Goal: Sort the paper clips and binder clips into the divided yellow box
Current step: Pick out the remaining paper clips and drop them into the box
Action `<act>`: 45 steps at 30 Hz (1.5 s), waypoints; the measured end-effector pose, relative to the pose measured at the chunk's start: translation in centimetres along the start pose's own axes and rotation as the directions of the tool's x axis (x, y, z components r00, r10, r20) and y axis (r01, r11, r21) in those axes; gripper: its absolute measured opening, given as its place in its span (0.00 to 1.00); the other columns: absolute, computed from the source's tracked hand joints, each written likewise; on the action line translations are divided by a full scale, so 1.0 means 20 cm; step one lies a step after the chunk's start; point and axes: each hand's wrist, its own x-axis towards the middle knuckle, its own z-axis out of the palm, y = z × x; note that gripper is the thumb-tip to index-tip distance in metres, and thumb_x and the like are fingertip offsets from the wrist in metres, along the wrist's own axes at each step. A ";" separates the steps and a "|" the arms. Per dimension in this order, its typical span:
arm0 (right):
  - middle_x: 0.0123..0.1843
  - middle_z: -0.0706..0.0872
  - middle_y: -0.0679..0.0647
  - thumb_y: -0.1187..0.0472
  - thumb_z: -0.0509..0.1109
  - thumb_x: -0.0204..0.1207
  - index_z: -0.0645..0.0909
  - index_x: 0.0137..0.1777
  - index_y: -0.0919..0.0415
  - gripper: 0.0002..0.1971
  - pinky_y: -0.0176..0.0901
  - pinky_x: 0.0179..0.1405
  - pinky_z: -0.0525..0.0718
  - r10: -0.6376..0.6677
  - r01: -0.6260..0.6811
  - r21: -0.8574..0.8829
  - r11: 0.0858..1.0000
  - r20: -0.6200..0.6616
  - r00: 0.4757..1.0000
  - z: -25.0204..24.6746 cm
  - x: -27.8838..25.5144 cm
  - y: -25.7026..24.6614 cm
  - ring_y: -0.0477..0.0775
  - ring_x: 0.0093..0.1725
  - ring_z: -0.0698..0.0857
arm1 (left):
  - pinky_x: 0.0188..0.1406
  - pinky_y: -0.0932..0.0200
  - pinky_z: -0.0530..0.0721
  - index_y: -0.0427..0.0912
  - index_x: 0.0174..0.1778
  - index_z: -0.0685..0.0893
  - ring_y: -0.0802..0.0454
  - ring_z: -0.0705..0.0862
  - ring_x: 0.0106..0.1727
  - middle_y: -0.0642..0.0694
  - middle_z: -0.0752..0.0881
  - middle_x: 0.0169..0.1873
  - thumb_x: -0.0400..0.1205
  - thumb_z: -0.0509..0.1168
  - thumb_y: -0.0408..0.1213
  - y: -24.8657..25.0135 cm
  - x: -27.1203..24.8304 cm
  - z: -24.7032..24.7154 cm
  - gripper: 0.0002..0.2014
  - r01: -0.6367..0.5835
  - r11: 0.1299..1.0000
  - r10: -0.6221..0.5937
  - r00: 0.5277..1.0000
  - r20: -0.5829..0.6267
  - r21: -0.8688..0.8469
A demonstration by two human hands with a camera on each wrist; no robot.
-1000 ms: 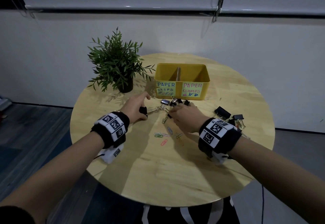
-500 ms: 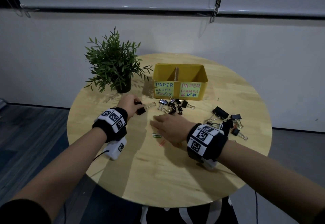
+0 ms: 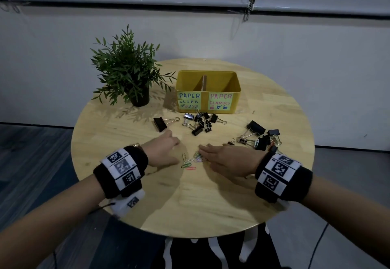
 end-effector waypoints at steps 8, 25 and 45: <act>0.69 0.81 0.58 0.66 0.55 0.83 0.74 0.75 0.59 0.21 0.52 0.63 0.82 0.376 -0.316 0.221 0.923 -0.332 0.865 -0.07 -0.19 0.22 0.60 0.65 0.82 | 0.51 0.55 0.79 0.42 0.69 0.74 0.51 0.73 0.55 0.44 0.71 0.64 0.81 0.64 0.48 0.32 0.05 0.04 0.23 -0.196 0.978 0.203 0.972 -0.120 0.069; 0.54 0.82 0.58 0.49 0.83 0.63 0.81 0.58 0.62 0.27 0.50 0.48 0.83 0.764 -0.567 0.523 0.636 -0.327 0.556 0.09 -0.60 0.56 0.57 0.49 0.83 | 0.79 0.35 0.59 0.48 0.82 0.58 0.47 0.57 0.83 0.47 0.61 0.82 0.81 0.59 0.54 0.64 0.34 0.02 0.34 -0.254 0.925 0.287 0.955 -0.081 0.281; 0.51 0.87 0.53 0.53 0.79 0.68 0.83 0.52 0.57 0.15 0.49 0.45 0.87 0.689 -0.488 0.496 0.718 -0.406 0.601 -0.02 -0.39 0.54 0.55 0.49 0.85 | 0.45 0.49 0.78 0.36 0.49 0.81 0.40 0.80 0.50 0.40 0.75 0.54 0.76 0.72 0.42 0.65 0.48 -0.07 0.14 -0.180 0.963 0.214 0.963 -0.162 0.201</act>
